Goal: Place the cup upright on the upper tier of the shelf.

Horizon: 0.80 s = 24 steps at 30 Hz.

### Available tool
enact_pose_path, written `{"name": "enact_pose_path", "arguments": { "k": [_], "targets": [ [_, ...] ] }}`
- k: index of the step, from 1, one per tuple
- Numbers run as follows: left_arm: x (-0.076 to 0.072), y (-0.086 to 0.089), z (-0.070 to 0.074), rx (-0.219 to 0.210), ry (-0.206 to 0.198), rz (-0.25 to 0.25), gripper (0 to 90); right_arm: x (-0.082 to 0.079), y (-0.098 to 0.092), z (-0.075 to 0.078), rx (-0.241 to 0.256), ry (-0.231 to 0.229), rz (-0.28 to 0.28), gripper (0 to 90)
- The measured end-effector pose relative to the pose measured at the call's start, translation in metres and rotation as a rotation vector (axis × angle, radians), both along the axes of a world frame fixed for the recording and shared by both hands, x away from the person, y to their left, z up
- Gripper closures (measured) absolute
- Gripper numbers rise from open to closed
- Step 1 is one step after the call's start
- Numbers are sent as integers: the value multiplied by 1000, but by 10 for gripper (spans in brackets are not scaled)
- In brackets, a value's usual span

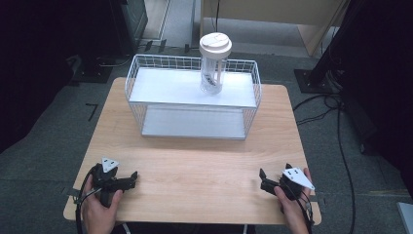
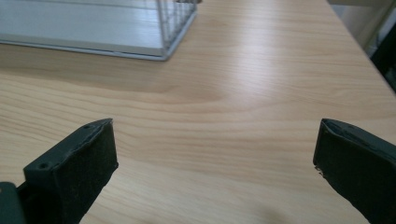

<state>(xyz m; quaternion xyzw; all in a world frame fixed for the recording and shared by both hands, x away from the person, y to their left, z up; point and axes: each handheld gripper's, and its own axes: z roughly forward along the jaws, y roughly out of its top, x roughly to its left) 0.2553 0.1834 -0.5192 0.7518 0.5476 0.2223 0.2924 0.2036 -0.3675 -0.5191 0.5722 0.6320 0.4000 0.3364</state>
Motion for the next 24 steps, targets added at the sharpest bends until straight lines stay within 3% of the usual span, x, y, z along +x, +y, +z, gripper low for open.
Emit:
{"name": "enact_pose_path", "arguments": {
  "k": [7,10,13,16,17,20,24],
  "targets": [
    [0,0,0,0,0,0,0,-15,-29,-1,-96,53,-51,0],
    [0,0,0,0,0,0,0,-19,-39,-2,-95,80,-51,0],
    [0,0,0,0,0,0,0,-21,-46,-2,-89,118,-40,0],
    [0,0,0,0,0,0,0,-24,-53,-4,-149,163,-60,0],
    [0,0,0,0,0,0,0,-24,-53,-4,-149,163,-60,0],
    [0,0,0,0,0,0,0,-24,-57,-6,-169,231,-35,0],
    [0,0,0,0,0,0,0,-22,-64,-7,-88,283,-5,0]
  ]
}}
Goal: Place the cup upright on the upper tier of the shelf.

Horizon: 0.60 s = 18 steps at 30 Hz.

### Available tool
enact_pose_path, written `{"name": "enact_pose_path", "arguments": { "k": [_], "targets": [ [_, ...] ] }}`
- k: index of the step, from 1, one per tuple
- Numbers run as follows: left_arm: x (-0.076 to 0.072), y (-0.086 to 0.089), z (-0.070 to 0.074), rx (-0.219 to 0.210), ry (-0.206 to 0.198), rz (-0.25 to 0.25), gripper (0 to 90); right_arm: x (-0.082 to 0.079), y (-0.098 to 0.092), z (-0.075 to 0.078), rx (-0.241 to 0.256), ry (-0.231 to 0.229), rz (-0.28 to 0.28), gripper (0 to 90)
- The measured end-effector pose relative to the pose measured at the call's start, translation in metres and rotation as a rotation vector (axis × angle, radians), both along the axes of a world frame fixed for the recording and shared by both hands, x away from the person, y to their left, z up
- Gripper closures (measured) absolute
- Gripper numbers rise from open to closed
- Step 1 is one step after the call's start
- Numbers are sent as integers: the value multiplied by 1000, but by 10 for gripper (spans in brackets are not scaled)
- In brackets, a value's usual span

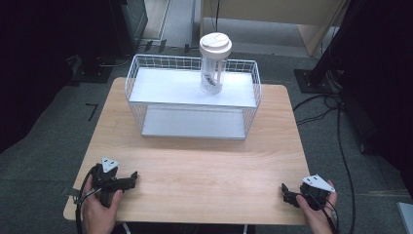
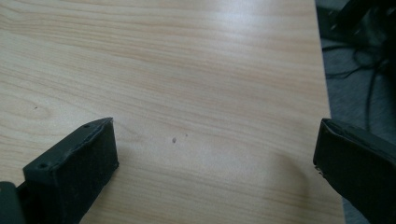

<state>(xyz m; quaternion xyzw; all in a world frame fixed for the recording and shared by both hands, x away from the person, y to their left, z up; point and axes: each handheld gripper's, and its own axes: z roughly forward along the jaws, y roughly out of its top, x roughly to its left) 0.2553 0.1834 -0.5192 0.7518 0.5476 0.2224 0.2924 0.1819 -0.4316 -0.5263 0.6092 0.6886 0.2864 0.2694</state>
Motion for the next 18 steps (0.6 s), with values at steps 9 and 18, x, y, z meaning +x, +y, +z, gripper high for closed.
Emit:
{"name": "enact_pose_path", "arguments": {
  "k": [9,18],
  "targets": [
    [0,0,0,0,0,0,0,-10,-7,-5,52,-24,8,0],
    [0,-1,0,-2,-1,5,0,-11,-6,-5,53,-25,2,0]
  ]
}}
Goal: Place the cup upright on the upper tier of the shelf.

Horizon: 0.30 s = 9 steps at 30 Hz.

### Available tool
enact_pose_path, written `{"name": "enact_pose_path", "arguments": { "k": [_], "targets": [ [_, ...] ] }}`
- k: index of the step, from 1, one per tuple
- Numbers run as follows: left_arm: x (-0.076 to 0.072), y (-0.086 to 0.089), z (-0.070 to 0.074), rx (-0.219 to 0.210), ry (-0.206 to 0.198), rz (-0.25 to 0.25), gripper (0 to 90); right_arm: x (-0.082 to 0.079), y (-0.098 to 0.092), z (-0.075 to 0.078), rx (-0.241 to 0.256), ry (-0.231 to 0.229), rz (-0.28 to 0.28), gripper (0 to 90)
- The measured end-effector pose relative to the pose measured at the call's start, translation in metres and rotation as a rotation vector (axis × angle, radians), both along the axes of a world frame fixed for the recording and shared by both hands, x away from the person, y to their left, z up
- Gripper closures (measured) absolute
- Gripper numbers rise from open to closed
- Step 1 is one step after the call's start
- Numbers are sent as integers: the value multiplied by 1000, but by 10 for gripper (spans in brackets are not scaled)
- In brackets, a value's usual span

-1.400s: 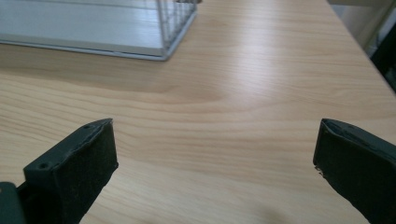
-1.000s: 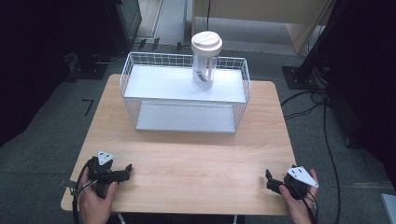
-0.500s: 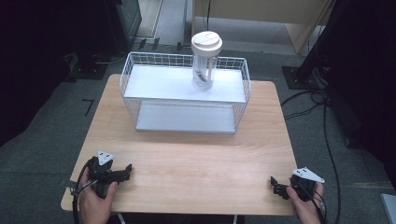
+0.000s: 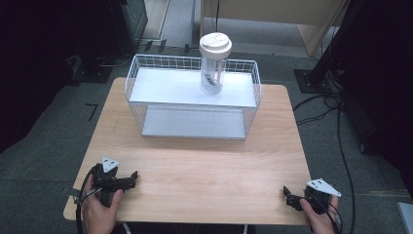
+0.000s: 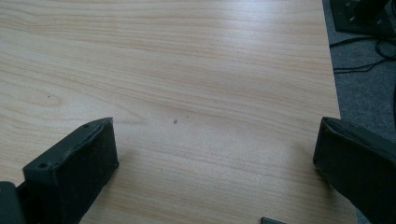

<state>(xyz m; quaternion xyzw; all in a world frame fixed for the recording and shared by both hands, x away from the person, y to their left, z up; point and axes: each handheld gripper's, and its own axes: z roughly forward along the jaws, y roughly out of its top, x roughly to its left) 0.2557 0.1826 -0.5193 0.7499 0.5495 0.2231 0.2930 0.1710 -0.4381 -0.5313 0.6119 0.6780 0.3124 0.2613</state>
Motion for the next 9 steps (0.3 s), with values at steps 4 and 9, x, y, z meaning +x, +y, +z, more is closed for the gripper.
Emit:
{"name": "enact_pose_path", "arguments": {
  "k": [4,9],
  "targets": [
    [0,0,0,0,0,0,0,0,0,0,-1,-3,0,0],
    [0,0,0,0,0,0,0,0,0,0,0,-3,-3,0]
  ]
}}
